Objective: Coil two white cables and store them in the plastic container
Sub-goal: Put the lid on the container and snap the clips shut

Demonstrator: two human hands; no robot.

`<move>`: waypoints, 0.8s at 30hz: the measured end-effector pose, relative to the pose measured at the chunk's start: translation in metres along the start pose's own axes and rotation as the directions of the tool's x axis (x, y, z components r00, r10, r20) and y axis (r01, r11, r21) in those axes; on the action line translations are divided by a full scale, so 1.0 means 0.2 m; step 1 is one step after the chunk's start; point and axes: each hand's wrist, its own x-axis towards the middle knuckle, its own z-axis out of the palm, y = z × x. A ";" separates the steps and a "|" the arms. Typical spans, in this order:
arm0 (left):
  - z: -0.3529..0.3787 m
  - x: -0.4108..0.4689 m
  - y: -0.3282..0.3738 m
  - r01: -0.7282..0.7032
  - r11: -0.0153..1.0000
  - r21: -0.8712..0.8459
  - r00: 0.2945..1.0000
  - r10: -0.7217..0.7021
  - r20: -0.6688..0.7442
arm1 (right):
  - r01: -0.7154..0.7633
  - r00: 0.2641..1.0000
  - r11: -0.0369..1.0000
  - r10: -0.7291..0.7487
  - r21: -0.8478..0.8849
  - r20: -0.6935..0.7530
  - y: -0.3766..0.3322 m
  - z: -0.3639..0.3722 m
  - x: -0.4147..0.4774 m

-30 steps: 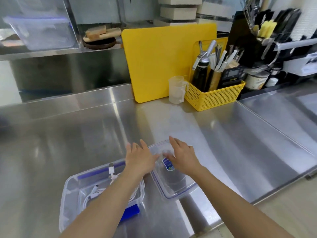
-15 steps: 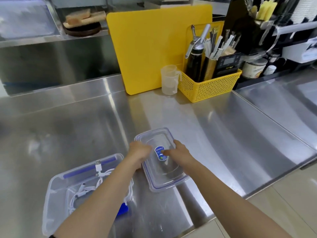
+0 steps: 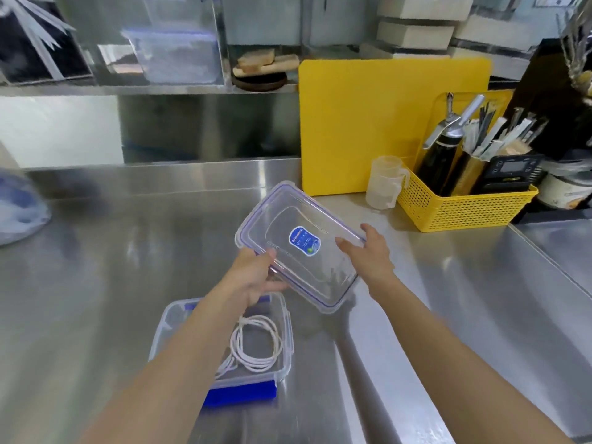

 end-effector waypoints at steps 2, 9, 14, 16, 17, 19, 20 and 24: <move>-0.09 -0.04 0.02 0.007 0.995 -0.098 1.000 -0.010 -0.029 | -0.013 0.999 0.992 0.009 0.124 0.034 -0.03 0.06 -0.02; -0.42 -0.18 0.01 -0.056 0.987 -0.153 0.986 0.030 -0.166 | -0.115 0.963 0.878 -0.016 0.466 0.268 -0.17 0.29 -0.10; -0.67 -0.24 -0.08 -0.103 0.956 -0.275 0.944 0.007 -0.329 | -0.118 0.915 0.904 -0.061 0.411 0.398 -0.21 0.38 -0.15; -0.72 -0.25 -0.12 -0.085 0.975 -0.206 0.924 -0.001 -0.383 | -0.153 0.887 0.914 -0.039 0.374 0.460 -0.18 0.44 -0.18; -0.73 -0.27 -0.15 -0.078 0.989 -0.129 0.905 0.017 -0.425 | -0.146 0.881 0.924 -0.042 0.354 0.471 -0.16 0.48 -0.19; -0.74 -0.29 -0.20 -0.087 0.996 0.031 0.862 0.091 -0.498 | -0.091 0.893 0.951 -0.053 0.296 0.448 -0.12 0.55 -0.23; -0.74 -0.29 -0.23 -0.087 0.991 0.099 0.848 0.125 -0.515 | -0.070 0.908 0.962 -0.048 0.263 0.417 -0.10 0.59 -0.24; -0.78 -0.28 -0.34 0.040 0.970 0.240 0.859 0.089 -0.504 | 0.034 0.938 0.998 -0.048 0.047 0.343 -0.02 0.62 -0.29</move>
